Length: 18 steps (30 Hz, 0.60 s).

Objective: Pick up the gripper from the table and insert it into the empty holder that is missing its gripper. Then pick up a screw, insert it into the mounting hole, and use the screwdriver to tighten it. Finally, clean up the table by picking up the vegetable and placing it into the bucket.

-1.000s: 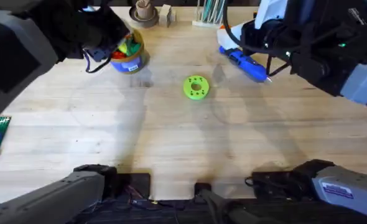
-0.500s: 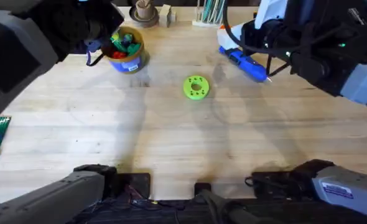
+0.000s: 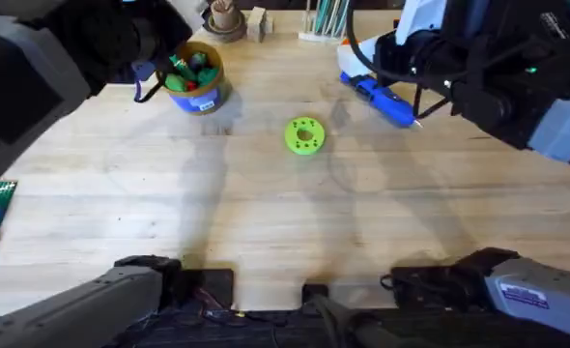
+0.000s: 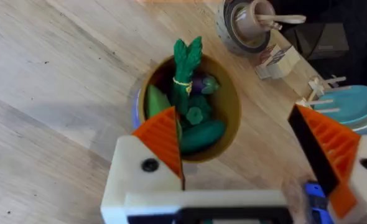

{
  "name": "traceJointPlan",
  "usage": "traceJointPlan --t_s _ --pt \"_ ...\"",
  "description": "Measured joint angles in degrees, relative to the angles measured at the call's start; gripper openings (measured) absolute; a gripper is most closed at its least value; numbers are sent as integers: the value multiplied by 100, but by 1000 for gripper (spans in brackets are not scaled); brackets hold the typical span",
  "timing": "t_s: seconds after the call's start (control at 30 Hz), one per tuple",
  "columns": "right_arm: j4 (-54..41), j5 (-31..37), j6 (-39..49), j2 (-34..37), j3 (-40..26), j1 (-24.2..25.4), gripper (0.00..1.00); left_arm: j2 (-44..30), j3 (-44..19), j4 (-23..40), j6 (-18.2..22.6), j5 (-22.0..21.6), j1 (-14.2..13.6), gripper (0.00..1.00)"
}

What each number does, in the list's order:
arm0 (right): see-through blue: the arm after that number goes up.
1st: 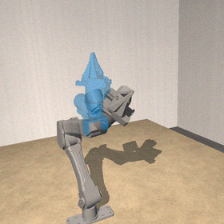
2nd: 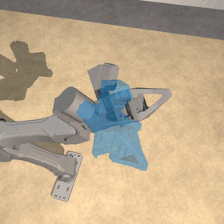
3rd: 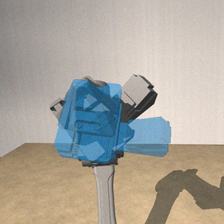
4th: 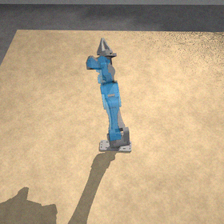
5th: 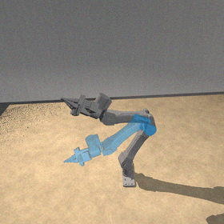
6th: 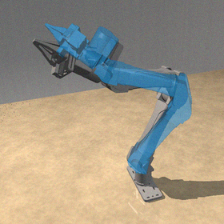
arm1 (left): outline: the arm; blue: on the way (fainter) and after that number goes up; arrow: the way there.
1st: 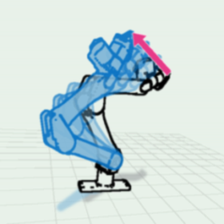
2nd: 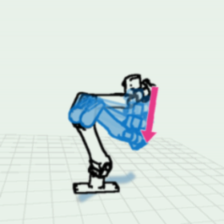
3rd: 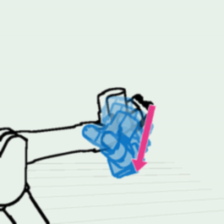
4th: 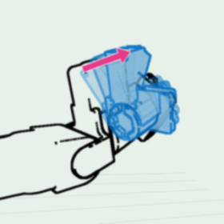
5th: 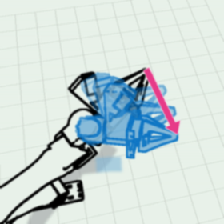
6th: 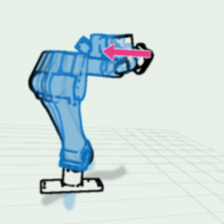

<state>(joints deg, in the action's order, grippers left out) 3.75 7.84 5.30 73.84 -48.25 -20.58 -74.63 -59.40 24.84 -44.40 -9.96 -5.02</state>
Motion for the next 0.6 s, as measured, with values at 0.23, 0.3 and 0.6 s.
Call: traceJointPlan --t_s 0.23,0.3,0.6 --pt "0 2 0 -2 0 0 919 133 0 16 106 86 0 994" --pt "2 2 0 0 0 0 919 356 0 22 278 226 0 995" --pt "-75 -1 0 -200 2 -20 919 1663 -4 623 1998 1485 0 995"
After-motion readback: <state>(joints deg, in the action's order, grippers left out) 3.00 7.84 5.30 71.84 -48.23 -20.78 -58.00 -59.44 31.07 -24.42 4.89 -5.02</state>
